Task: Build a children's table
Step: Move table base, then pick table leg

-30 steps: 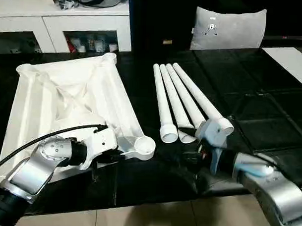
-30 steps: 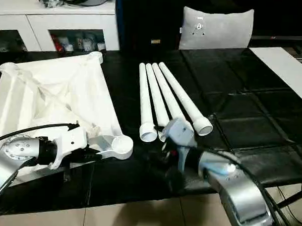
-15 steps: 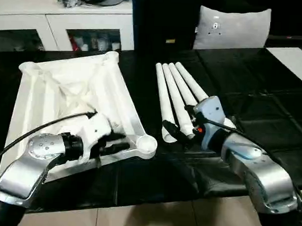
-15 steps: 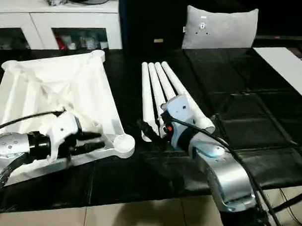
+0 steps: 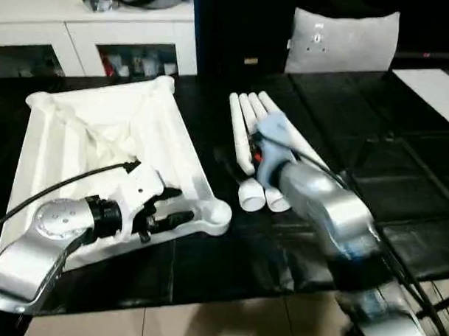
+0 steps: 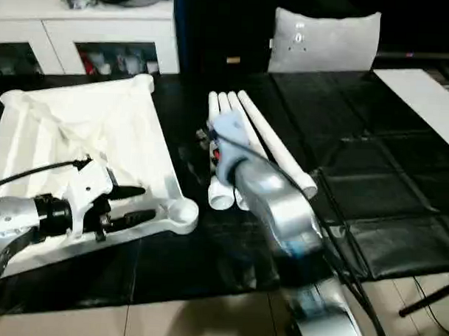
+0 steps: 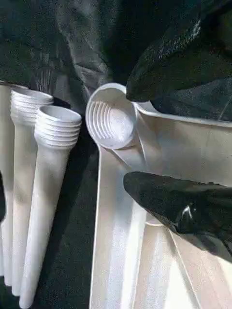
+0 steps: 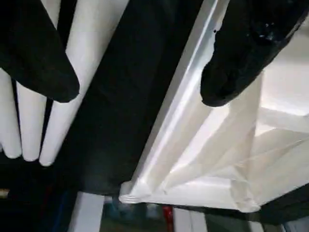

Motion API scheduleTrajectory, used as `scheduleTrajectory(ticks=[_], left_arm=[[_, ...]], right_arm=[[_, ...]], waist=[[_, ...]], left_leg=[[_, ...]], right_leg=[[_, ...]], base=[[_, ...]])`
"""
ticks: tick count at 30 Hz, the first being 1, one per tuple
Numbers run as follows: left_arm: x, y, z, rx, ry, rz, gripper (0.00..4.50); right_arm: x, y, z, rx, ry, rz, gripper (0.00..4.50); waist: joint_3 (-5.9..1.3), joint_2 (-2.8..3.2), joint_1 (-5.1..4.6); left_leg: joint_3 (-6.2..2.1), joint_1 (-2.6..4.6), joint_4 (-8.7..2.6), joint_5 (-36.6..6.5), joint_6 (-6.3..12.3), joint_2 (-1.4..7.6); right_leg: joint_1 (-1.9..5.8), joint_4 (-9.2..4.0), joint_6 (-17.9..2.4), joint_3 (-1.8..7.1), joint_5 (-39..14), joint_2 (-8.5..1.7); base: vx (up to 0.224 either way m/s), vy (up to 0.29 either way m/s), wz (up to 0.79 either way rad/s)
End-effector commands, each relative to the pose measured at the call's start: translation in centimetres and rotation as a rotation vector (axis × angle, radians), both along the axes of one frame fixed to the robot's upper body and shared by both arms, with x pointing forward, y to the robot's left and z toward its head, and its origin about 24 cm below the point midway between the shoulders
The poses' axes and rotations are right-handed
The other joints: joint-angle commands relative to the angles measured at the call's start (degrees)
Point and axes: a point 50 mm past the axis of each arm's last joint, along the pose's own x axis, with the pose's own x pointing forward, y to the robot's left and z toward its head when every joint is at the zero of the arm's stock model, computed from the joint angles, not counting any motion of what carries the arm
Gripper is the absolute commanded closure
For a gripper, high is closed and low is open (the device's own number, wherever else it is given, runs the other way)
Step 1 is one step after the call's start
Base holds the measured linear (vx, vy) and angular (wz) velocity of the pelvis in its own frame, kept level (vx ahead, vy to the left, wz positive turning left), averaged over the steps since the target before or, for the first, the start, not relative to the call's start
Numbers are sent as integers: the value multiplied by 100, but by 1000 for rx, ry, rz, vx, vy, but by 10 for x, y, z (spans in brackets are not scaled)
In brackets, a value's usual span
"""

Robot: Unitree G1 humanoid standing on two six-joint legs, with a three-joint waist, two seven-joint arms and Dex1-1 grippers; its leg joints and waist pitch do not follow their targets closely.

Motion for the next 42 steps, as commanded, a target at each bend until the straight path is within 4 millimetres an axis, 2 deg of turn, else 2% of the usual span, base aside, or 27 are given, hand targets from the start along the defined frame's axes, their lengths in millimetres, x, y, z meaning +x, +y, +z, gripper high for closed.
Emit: scheduleTrajectory(ticks=[1, 4, 5, 6, 7, 9, 10, 11, 12, 14, 16, 18, 23, 26, 28, 29, 32, 36, 39, 40, 42], left_arm=[[2, 0, 8, 22, -30, 1, 154], [3, 0, 9, 26, -32, 1, 125], [3, 0, 10, 34, -33, 4, 125], [4, 0, 10, 36, -33, 6, 109], [4, 0, 9, 38, -32, 7, 98], [4, 0, 9, 41, -29, 8, 82], [4, 0, 9, 43, -27, 8, 82], [3, 0, 8, 43, -22, 6, 75], [3, -1, 8, 45, -19, 3, 46], [2, -1, 8, 42, -14, 2, 40], [2, -1, 8, 43, -12, 4, 36], [2, -1, 8, 44, -12, 6, 8], [2, -1, 8, 50, -9, 7, 8], [1, -1, 7, 53, -5, 8, 8], [1, -1, 7, 56, -4, 7, 8], [1, -1, 7, 56, -4, 7, 8], [0, -1, 7, 58, -1, 8, 8], [0, -1, 6, 61, 3, 4, 8], [0, -2, 6, 62, 4, 0, 8], [0, -2, 6, 62, 4, 0, 0], [0, -3, 7, 60, 4, -4, 0]], right_arm=[[12, -3, -1, -8, -5, -59, 0], [19, 0, -1, 19, 15, -70, 0], [28, 2, -5, 11, 46, -98, 0], [30, 2, -7, 9, 55, -99, 0], [34, 1, -11, -19, 79, -132, 0], [40, -1, -21, -20, 148, -191, 0], [41, -3, -25, -36, 174, -204, 0], [42, -3, -28, -33, 187, -204, 0], [42, -2, -30, -20, 208, -205, 0], [42, 0, -34, 9, 238, -194, 0], [43, 4, -39, 26, 274, -182, 0], [44, 6, -41, 46, 298, -179, 0], [45, 9, -45, 51, 333, -169, 0], [43, 8, -50, 21, 365, -177, 0], [42, 7, -54, -16, 382, -181, 0], [42, 7, -55, -17, 384, -182, 0], [40, 8, -58, -35, 412, -166, 0], [38, 11, -61, -40, 453, -139, 0], [37, 12, -61, -32, 480, -132, 0], [37, 12, -61, -32, 480, -132, 29], [38, 11, -60, -20, 496, -144, 36]], waist=[[-325, 99, 1], [-324, 87, -15], [-332, 98, -18], [-328, 101, -30], [-326, 82, -15], [-326, 102, -23], [-328, 84, -27], [-333, 104, -14], [-346, 102, -17], [-347, 90, -8], [-351, 106, -7], [-346, 101, -5], [-339, 101, -8], [-340, 104, -3], [-345, 82, 0], [-345, 93, 4], [-337, 83, -8], [-328, 116, -9], [-326, 110, -17], [-328, 110, -13], [-329, 109, -10]], left_leg=[[-39, -17, -459, 35, -225, 313], [-32, -41, -453, 66, -234, 300], [-28, -38, -447, 40, -221, 306], [-29, -27, -455, -33, -223, 301], [-24, -43, -449, 1, -200, 305], [-20, -33, -448, -27, -209, 306], [-14, -45, -444, -23, -196, 309], [-19, -40, -442, 12, -179, 315], [-15, -43, -429, 95, -148, 313], [-15, -46, -426, 158, -91, 319], [-17, -41, -426, 105, -50, 324], [-15, -53, -427, 81, 0, 333], [-15, -44, -431, -27, 36, 346], [-10, -41, -425, 22, 67, 343], [-5, -49, -421, 70, 86, 339], [-8, -54, -420, 85, 95, 338], [-6, -48, -429, -52, 84, 345], [-10, -47, -435, -162, 54, 353], [-13, -47, -438, -202, 47, 353], [-13, -46, -436, -197, 45, 352], [-9, -49, -432, -152, 44, 350]], right_leg=[[324, -302, -1346, 297, 519, -429], [342, -288, -1417, 293, 656, -433], [333, -278, -1440, 293, 637, -449], [324, -288, -1475, 286, 542, -442], [349, -292, -1481, 293, 552, -447], [333, -290, -1544, 285, 506, -442], [340, -285, -1552, 293, 529, -448], [338, -276, -1568, 282, 582, -452], [345, -261, -1583, 280, 717, -448], [344, -258, -1603, 271, 823, -449], [341, -258, -1657, 264, 786, -459], [347, -255, -1694, 266, 733, -473], [329, -260, -1747, 260, 562, -472], [319, -262, -1748, 259, 583, -471], [325, -258, -1768, 259, 612, -471], [330, -253, -1763, 257, 624, -473], [315, -265, -1764, 256, 445, -474], [308, -272, -1749, 260, 337, -480], [305, -271, -1771, 261, 323, -477], [307, -272, -1776, 262, 319, -480], [310, -272, -1770, 265, 353, -480]], base=[[0, 0, 0], [0, 0, 0], [0, 0, 0], [0, 0, 0], [0, 0, 0], [0, 0, 0], [0, 0, 0], [0, 0, 0], [0, 0, 0], [0, 0, 0], [0, 0, 0], [0, 0, 0], [0, 0, 0], [0, 0, 0], [0, 0, 0], [0, 0, 0], [0, 0, 0], [0, 0, 0], [0, 0, 0], [0, 0, 0], [0, 0, 0]])
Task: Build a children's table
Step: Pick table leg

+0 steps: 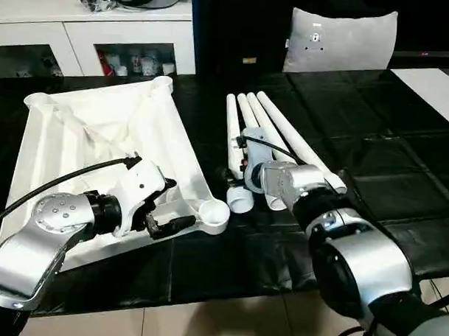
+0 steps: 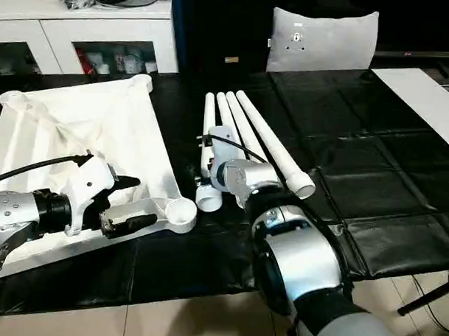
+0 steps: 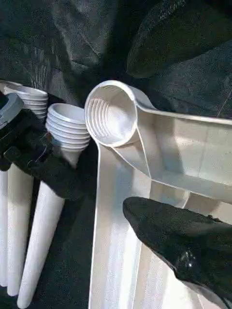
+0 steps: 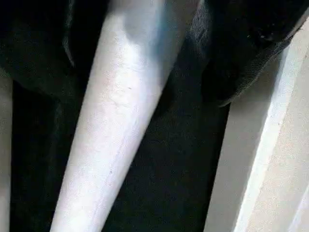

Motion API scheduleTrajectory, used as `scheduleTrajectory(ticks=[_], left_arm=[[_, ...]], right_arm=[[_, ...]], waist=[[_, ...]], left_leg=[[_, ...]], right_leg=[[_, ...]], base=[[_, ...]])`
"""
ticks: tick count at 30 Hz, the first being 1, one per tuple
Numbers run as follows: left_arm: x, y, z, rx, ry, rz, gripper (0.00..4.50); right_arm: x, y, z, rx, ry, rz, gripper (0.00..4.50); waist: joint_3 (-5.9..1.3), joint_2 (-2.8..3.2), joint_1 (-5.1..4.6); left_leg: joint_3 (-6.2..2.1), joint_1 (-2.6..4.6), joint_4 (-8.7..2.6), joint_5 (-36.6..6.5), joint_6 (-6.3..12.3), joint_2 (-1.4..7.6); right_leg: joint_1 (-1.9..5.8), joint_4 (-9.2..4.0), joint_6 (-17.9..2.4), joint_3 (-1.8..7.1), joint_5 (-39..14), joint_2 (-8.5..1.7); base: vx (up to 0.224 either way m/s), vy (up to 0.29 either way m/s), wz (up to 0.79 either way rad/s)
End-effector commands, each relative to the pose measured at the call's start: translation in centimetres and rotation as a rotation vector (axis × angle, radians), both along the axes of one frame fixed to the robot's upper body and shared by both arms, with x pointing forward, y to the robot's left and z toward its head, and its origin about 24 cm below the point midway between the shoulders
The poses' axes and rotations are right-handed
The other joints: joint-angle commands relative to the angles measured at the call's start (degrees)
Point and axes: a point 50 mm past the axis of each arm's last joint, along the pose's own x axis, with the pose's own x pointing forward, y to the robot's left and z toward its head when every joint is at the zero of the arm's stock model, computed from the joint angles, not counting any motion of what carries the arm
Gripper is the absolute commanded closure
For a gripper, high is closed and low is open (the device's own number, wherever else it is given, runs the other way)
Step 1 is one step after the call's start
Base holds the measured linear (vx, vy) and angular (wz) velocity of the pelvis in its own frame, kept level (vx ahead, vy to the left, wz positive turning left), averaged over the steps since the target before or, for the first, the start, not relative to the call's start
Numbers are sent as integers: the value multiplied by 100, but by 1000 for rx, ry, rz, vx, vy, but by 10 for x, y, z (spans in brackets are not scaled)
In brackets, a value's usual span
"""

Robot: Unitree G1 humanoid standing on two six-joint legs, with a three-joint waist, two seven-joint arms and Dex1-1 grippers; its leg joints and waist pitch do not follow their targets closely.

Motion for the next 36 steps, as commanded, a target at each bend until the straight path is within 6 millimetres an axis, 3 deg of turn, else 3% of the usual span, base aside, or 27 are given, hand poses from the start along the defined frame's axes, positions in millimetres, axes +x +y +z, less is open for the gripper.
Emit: scheduleTrajectory(ticks=[1, 21, 27, 32, 36], left_arm=[[-2, -2, 1, 22, -5, -18, 0], [-3, -4, 1, 17, 2, -31, 0], [-4, -4, 1, 15, 3, -33, 0], [-3, -4, 1, 15, -1, -32, 0], [-2, -4, 1, 12, -6, -26, 0]], right_arm=[[0, 1, 1, 8, 23, -2, 42], [2, -5, 6, 30, 61, -5, 218], [3, -6, 7, 33, 58, -9, 253], [5, -7, 9, 50, 48, -36, 263], [7, -9, 13, 89, 32, -67, 264]], waist=[[-336, 109, 4], [-327, 105, 6], [-323, 116, 8], [-323, 111, 3], [-334, 140, 9]], left_leg=[[-13, -45, -428, -100, 30, 343], [-7, -42, -433, -190, 17, 348], [-9, -39, -438, -215, 9, 351], [-9, -39, -440, -231, -10, 350], [-10, -39, -427, -147, -6, 341]], right_leg=[[333, -292, -1760, 272, 405, -480], [314, -300, -1755, 271, 311, -477], [309, -300, -1757, 269, 287, -477], [311, -303, -1748, 271, 282, -478], [314, -293, -1754, 270, 403, -476]], base=[[0, 0, 0], [0, 0, 0], [0, 0, 0], [0, 0, 0], [0, 0, 0]])
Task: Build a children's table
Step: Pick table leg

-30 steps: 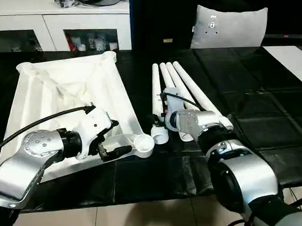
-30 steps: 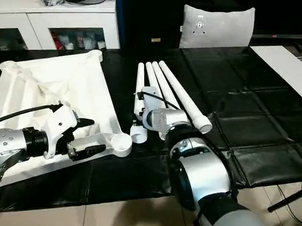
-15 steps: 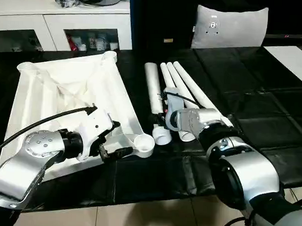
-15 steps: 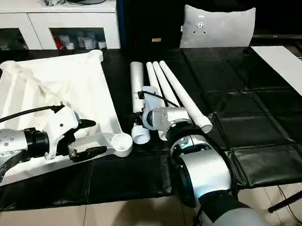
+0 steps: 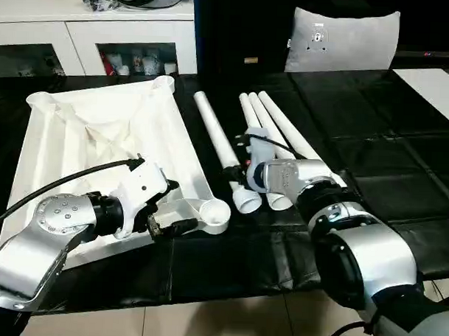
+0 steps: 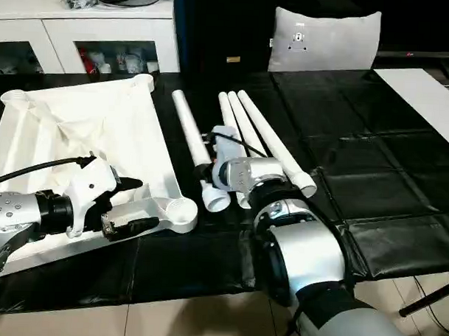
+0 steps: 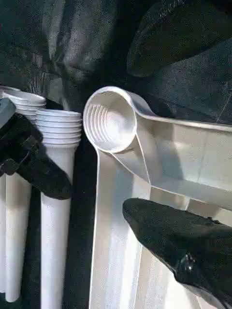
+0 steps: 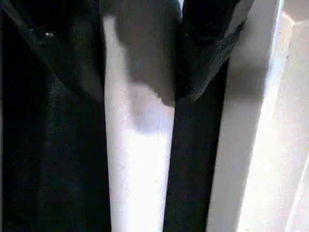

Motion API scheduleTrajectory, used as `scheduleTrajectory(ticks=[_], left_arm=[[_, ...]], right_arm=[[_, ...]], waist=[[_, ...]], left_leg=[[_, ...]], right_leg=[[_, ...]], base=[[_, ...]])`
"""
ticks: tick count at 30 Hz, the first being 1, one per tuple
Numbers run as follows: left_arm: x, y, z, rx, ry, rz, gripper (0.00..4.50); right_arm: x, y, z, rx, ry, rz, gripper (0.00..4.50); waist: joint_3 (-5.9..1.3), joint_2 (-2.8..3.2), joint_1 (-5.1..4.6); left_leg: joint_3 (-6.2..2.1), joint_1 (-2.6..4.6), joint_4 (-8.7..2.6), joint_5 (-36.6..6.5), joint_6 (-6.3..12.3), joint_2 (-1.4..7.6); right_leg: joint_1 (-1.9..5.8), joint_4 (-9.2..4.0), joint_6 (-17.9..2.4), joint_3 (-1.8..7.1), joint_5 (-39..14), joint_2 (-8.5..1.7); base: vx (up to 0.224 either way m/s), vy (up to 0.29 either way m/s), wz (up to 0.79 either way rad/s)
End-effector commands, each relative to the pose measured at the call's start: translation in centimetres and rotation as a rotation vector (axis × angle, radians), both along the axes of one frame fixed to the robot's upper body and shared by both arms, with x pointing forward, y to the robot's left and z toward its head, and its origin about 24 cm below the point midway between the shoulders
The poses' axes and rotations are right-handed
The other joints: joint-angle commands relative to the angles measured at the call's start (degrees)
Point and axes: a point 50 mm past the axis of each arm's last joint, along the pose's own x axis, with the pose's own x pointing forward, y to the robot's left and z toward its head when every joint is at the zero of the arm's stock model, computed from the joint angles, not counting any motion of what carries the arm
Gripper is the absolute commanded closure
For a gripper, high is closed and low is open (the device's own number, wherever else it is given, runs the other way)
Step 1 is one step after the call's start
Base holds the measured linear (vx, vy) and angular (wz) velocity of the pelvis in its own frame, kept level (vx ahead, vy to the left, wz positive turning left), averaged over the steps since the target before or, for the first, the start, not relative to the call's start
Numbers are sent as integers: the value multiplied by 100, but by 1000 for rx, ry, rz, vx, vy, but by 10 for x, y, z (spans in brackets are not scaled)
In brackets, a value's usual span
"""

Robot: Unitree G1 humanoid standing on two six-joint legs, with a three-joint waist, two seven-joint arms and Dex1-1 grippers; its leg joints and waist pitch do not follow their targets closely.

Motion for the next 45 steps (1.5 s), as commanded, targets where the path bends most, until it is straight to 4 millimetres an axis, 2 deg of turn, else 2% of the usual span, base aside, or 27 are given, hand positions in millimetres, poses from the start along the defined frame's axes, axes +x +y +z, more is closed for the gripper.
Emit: scheduleTrajectory(ticks=[1, 4, 6, 7, 9, 11, 12, 13, 17, 19, 20, 21, 24, 26, 27, 32, 33, 34, 35, 40, 41, 45], left_arm=[[-1, -1, 2, 13, -13, -7, 0], [0, -1, 2, 13, -14, -6, 0], [1, -1, 3, 11, -18, -3, 0], [1, -1, 3, 11, -18, -3, 0], [2, -1, 4, 0, -25, 8, 0], [2, -1, 4, -1, -25, 9, 0], [2, -1, 4, -4, -27, 11, 0], [2, -1, 4, -12, -29, 16, 0], [6, -2, 6, -36, -47, 32, 0], [9, -4, 9, -57, -63, 46, 0], [11, -5, 10, -71, -71, 51, 0], [12, -7, 11, -86, -82, 58, 0], [20, -13, 18, -155, -120, 97, 0], [27, -17, 24, -215, -136, 129, 0], [28, -18, 25, -230, -139, 136, 0], [40, -26, 39, -416, -111, 202, 0], [44, -32, 46, -541, -78, 215, 0], [45, -38, 53, -630, -53, 209, 0], [45, -40, 55, -668, -41, 202, 0], [47, -57, 75, -913, 52, 128, 0], [47, -60, 79, -956, 66, 111, 0], [50, -66, 88, -1038, 104, 103, 0]], right_arm=[[5, -2, 8, 28, -42, -23, 264], [7, -2, 11, 37, -57, -21, 264], [11, -2, 19, 60, -109, -19, 264], [11, -2, 19, 60, -109, -19, 265], [17, -8, 35, 120, -156, -57, 265], [18, -9, 37, 127, -163, -64, 265], [20, -10, 44, 147, -199, -67, 265], [22, -10, 53, 194, -246, -59, 265], [20, -14, 86, 359, -456, -56, 265], [15, -20, 92, 376, -493, -63, 266], [13, -22, 95, 390, -518, -55, 266], [10, -25, 97, 398, -529, -51, 266], [-1, -35, 99, 410, -569, -21, 266], [-12, -42, 99, 499, -570, 42, 266], [-17, -44, 99, 535, -571, 59, 266], [-44, -65, 97, 709, -625, 178, 266], [-54, -75, 96, 764, -626, 228, 266], [-59, -79, 95, 791, -623, 259, 266], [-60, -81, 94, 799, -624, 269, 266], [-67, -89, 93, 855, -610, 302, 266], [-68, -89, 93, 867, -609, 308, 266], [-73, -89, 94, 884, -608, 334, 266]], waist=[[-336, 125, 2], [-362, 123, 4], [-404, 89, 14], [-404, 94, 19], [-398, 88, 23], [-385, 97, 23], [-384, 95, 24], [-374, 126, 28], [-367, 103, 41], [-381, 92, 46], [-381, 110, 46], [-370, 126, 62], [-361, 122, 89], [-366, 125, 99], [-370, 107, 132], [-377, 85, 173], [-382, 57, 185], [-388, 65, 214], [-378, 31, 235], [-360, -8, 226], [-359, -40, 226], [-375, -30, 259]], left_leg=[[-8, -34, -427, -145, -3, 339], [-8, -44, -404, 68, 58, 332], [6, -66, -345, 540, 256, 299], [6, -68, -346, 548, 300, 299], [9, -84, -343, 508, 401, 315], [5, -83, -349, 495, 433, 320], [8, -80, -350, 423, 425, 323], [4, -77, -353, 376, 413, 322], [7, -74, -364, 353, 434, 328], [2, -68, -361, 437, 422, 320], [0, -57, -363, 416, 386, 317], [2, -55, -372, 296, 336, 319], [-2, -54, -389, 182, 191, 309], [-7, -72, -388, 138, 150, 299], [-16, -88, -385, 134, 156, 311], [-3, -97, -360, 258, 254, 294], [4, -103, -343, 274, 318, 299], [7, -97, -327, 272, 342, 301], [-3, -134, -332, 304, 400, 299], [17, -148, -313, 256, 460, 255], [19, -144, -319, 259, 480, 258], [-4, -151, -306, 485, 619, 269]], right_leg=[[326, -307, -1748, 268, 415, -472], [338, -285, -1769, 266, 653, -472], [342, -233, -1841, 267, 1247, -461], [336, -227, -1860, 264, 1308, -455], [334, -234, -1863, 258, 1248, -456], [316, -234, -1853, 246, 1201, -440], [319, -239, -1838, 246, 1097, -443], [316, -244, -1829, 246, 1041, -443], [333, -265, -1695, 261, 1080, -440], [335, -256, -1670, 259, 1121, -428], [328, -264, -1671, 257, 1088, -420], [324, -285, -1644, 258, 976, -416], [345, -309, -1578, 266, 842, -404], [368, -306, -1557, 272, 779, -410], [389, -310, -1515, 284, 795, -431], [393, -323, -1494, 287, 854, -429], [408, -327, -1591, 285, 893, -429], [406, -322, -1642, 287, 910, -439], [417, -336, -1702, 283, 854, -451], [393, -411, -1573, 269, 106, -436], [390, -427, -1551, 269, 49, -431], [375, -424, -1409, 250, 23, -418]], base=[[0, 0, 0], [0, 0, 0], [0, 0, 0], [0, 0, 0], [0, 0, 0], [0, 0, 0], [0, 0, 0], [0, 0, 0], [0, 0, 0], [0, 0, 0], [0, 0, 0], [0, 0, 0], [0, 0, 0], [0, 0, 0], [0, 0, 0], [0, 0, 0], [0, 0, 0], [0, 0, 0], [0, 0, 0], [0, 0, 0], [0, 0, 0], [0, 0, 0]])
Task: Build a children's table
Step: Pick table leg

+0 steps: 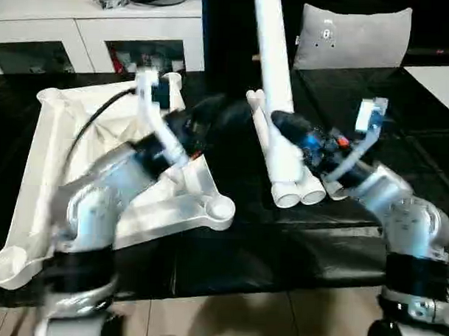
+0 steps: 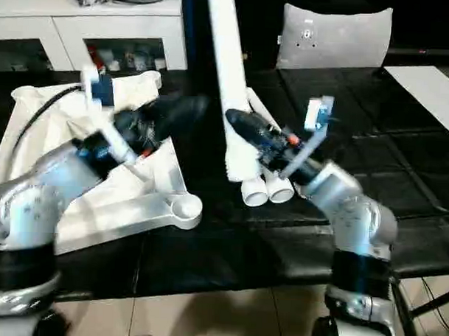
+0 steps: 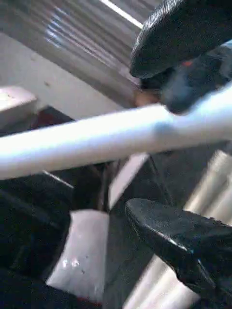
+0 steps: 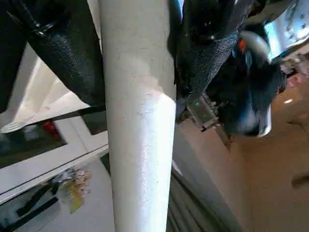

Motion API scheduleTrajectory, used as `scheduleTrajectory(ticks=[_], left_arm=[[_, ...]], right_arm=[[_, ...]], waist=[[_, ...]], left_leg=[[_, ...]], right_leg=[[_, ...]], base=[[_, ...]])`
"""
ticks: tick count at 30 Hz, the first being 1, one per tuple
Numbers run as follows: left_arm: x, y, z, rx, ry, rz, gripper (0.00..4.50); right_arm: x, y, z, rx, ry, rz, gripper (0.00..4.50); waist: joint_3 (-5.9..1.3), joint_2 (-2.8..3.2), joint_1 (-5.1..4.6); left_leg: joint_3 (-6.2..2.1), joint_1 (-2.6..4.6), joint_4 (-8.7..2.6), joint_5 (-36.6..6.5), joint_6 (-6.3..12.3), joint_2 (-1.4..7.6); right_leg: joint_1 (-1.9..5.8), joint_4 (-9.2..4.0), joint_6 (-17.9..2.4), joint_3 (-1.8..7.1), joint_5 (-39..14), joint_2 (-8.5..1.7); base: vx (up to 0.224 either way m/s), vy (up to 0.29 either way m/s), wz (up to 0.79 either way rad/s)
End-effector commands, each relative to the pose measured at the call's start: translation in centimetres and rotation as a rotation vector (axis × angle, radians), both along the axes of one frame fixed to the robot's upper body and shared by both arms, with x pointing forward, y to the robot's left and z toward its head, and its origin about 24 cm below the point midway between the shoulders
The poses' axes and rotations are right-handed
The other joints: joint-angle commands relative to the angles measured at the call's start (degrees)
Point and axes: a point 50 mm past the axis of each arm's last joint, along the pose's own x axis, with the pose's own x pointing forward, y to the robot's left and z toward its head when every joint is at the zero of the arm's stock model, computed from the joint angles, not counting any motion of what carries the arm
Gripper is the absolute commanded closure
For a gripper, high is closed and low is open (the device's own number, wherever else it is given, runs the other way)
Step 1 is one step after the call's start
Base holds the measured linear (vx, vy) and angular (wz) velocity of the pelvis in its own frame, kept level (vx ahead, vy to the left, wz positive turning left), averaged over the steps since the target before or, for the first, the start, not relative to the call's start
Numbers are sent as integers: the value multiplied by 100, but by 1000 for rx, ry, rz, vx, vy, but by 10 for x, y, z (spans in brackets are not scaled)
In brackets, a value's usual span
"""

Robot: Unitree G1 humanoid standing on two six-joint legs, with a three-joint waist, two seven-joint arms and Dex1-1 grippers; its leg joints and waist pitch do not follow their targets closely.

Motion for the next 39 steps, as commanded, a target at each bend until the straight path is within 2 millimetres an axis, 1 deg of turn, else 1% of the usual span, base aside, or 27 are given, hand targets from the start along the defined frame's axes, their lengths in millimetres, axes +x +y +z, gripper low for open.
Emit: scheduleTrajectory(ticks=[1, 2, 3, 4, 5, 6, 8, 10, 11, 12, 13, 16, 17, 19, 21, 22, 25, 26, 28, 31, 35, 38, 39], left_arm=[[1, 3, 2, -7, 16, 11, 0], [2, -1, 1, 9, 32, 4, 0], [3, -2, 0, 11, 38, 2, 0], [3, -4, 0, 8, 48, -3, 0], [3, -5, 0, 2, 52, -7, 0], [2, -6, 1, -11, 56, -12, 0], [2, -10, 3, -24, 59, -27, 0], [2, -13, 4, -16, 57, -30, 0], [3, -14, 4, -8, 56, -24, 0], [4, -15, 4, -3, 55, -19, 0], [5, -16, 3, 5, 55, -11, 0], [5, -17, 4, -3, 56, -14, 0], [6, -18, 4, -18, 57, -27, 0], [6, -18, 4, -29, 57, -38, 0], [7, -17, 3, -44, 62, -47, 27], [7, -14, -1, -57, 60, -62, 34], [6, -13, -3, -62, 50, -71, 34], [3, -12, -2, -91, 40, -103, 34], [-1, -12, 1, -132, 20, -148, 71], [-5, -12, 3, -157, -3, -189, 82], [-5, -11, 4, -158, -21, -207, 88], [-4, -10, 3, -149, -23, -203, 88], [-4, -10, 3, -148, -23, -203, 100]], right_arm=[[-3, 0, 8, 12, -40, 25, 266], [-5, 1, 9, 9, -48, 33, 266], [-5, 2, 9, 7, -49, 36, 266], [-5, 3, 9, -2, -50, 36, 266], [-5, 3, 9, -10, -52, 37, 266], [-6, 4, 9, -24, -55, 35, 266], [-7, 7, 5, -77, -54, 30, 266], [-8, 11, 3, -102, -48, 34, 266], [-9, 14, 1, -120, -41, 41, 266], [-10, 16, 0, -129, -37, 46, 266], [-11, 18, -1, -138, -45, 46, 266], [-12, 21, -3, -131, -50, 35, 266], [-14, 24, -5, -119, -48, 45, 266], [-15, 25, -7, -113, -36, 51, 266], [-16, 25, -8, -106, -25, 66, 266], [-20, 26, -10, -89, -21, 111, 266], [-22, 26, -12, -85, -25, 128, 266], [-21, 25, -14, -90, -21, 120, 266], [-20, 24, -15, -92, -19, 114, 266], [-20, 23, -16, -99, -15, 115, 266], [-20, 22, -18, -114, -6, 117, 266], [-20, 23, -18, -119, -8, 121, 266], [-20, 23, -19, -124, -9, 121, 266]], waist=[[-396, -76, 44], [-393, -61, 45], [-394, -62, 54], [-394, -48, 65], [-394, -55, 66], [-396, -53, 97], [-400, -61, 122], [-394, -63, 127], [-389, -55, 129], [-390, -58, 126], [-390, -75, 123], [-384, -59, 123], [-385, -66, 125], [-389, -54, 125], [-389, -51, 124], [-389, -45, 123], [-393, -43, 125], [-394, -35, 130], [-394, -40, 126], [-385, -41, 122], [-380, -38, 119], [-387, -31, 119], [-390, -36, 121]], left_leg=[[-8, -71, -325, 418, 553, 266], [-8, -67, -321, 421, 561, 265], [-9, -62, -319, 418, 564, 265], [-7, -59, -321, 419, 562, 266], [-9, -60, -323, 422, 548, 272], [-9, -52, -322, 453, 532, 276], [-13, -51, -325, 461, 510, 285], [-10, -57, -325, 455, 513, 280], [-12, -59, -329, 442, 503, 284], [-16, -59, -333, 426, 468, 286], [-13, -63, -333, 425, 466, 283], [-14, -60, -338, 372, 435, 284], [-15, -61, -340, 362, 432, 284], [-23, -62, -342, 381, 428, 282], [-27, -65, -343, 408, 431, 284], [-30, -63, -345, 403, 438, 282], [-29, -63, -343, 396, 464, 295], [-30, -61, -340, 418, 456, 293], [-24, -68, -339, 381, 450, 290], [-23, -58, -346, 344, 465, 295], [-23, -53, -356, 301, 429, 300], [-29, -53, -351, 359, 420, 304], [-26, -55, -348, 381, 429, 301]], right_leg=[[450, -450, -1358, 256, -12, -412], [439, -459, -1303, 253, -63, -408], [436, -465, -1283, 255, -95, -412], [430, -474, -1259, 256, -153, -412], [431, -469, -1253, 254, -156, -410], [425, -469, -1256, 255, -128, -411], [427, -456, -1251, 256, -96, -413], [425, -462, -1223, 259, -98, -418], [422, -468, -1209, 259, -134, -419], [428, -472, -1169, 259, -179, -417], [433, -476, -1160, 260, -178, -418], [424, -488, -1117, 265, -274, -425], [426, -487, -1111, 263, -276, -425], [428, -481, -1102, 262, -228, -425], [429, -476, -1129, 258, -137, -423], [431, -478, -1128, 259, -139, -422], [432, -471, -1142, 262, -75, -432], [431, -463, -1171, 261, -30, -437], [438, -459, -1236, 261, 7, -440], [431, -471, -1246, 261, -57, -437], [430, -481, -1180, 265, -206, -440], [430, -468, -1188, 263, -87, -436], [433, -461, -1198, 264, -24, -439]], base=[[0, 0, 0], [0, 0, 0], [0, 0, 0], [0, 0, 0], [0, 0, 0], [0, 0, 0], [0, 0, 0], [0, 0, 0], [0, 0, 0], [0, 0, 0], [0, 0, 0], [0, 0, 0], [0, 0, 0], [0, 0, 0], [0, 0, 0], [0, 0, 0], [0, 0, 0], [0, 0, 0], [0, 0, 0], [0, 0, 0], [0, 0, 0], [0, 0, 0], [0, 0, 0]])
